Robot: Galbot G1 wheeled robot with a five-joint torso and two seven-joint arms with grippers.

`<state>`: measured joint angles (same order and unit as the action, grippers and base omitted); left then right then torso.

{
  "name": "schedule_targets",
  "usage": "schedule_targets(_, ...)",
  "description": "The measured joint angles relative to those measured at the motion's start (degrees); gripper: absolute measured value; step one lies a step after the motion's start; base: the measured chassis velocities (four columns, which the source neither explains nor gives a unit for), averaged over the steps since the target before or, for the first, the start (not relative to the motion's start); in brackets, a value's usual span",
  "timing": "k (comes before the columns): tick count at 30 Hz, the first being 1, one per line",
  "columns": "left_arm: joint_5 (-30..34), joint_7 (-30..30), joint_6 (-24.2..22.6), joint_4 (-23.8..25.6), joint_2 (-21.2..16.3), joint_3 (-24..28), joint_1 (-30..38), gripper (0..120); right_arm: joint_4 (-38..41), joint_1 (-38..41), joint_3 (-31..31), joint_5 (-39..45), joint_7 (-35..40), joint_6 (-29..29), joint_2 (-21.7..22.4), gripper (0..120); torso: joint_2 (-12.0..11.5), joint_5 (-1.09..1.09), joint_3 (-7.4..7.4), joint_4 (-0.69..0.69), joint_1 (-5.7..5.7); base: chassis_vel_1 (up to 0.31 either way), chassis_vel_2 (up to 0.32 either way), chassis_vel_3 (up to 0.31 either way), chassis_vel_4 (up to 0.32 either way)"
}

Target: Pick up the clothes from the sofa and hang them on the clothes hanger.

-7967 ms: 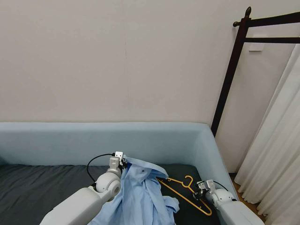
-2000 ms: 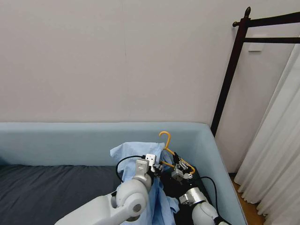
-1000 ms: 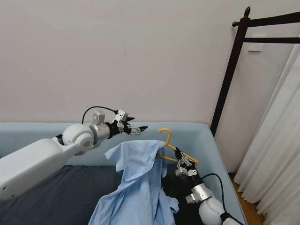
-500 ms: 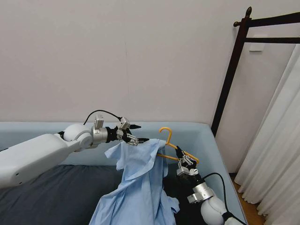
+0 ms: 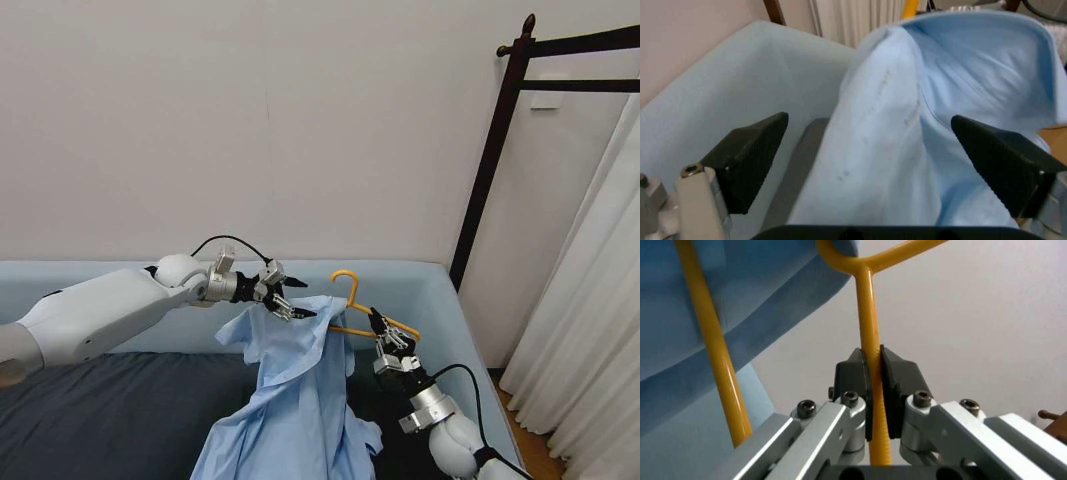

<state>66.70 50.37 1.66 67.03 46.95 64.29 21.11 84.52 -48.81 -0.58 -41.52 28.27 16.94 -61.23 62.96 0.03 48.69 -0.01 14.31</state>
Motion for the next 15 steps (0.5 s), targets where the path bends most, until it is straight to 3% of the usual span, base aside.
schedule_targets(9, -1.53, -0.04, -0.01, -2.02, 0.37, 0.55, -1.46, 83, 0.09, 0.77, 0.41, -0.86, -0.20, 1.10, -0.13, 4, 0.00, 0.00, 0.00, 0.00, 0.00, 0.000, 0.000, 0.000, 0.000)
schedule_targets(14, -1.29, 0.44, -0.43, -2.69, 0.36, 0.30, -2.27, 60, -0.73, 1.40, 0.78, -1.50, -0.19, 1.77, -0.08, 4, 0.00, 0.00, 0.00, -0.01, -0.01, 0.000, 0.000, 0.000, 0.000)
schedule_targets(15, -1.29, 0.44, -0.43, -2.69, 0.36, 0.30, -2.27, 60, -0.73, 1.40, 0.78, -1.50, -0.19, 1.77, -0.08, 4, 0.00, 0.00, 0.00, -0.01, -0.01, 0.000, 0.000, 0.000, 0.000)
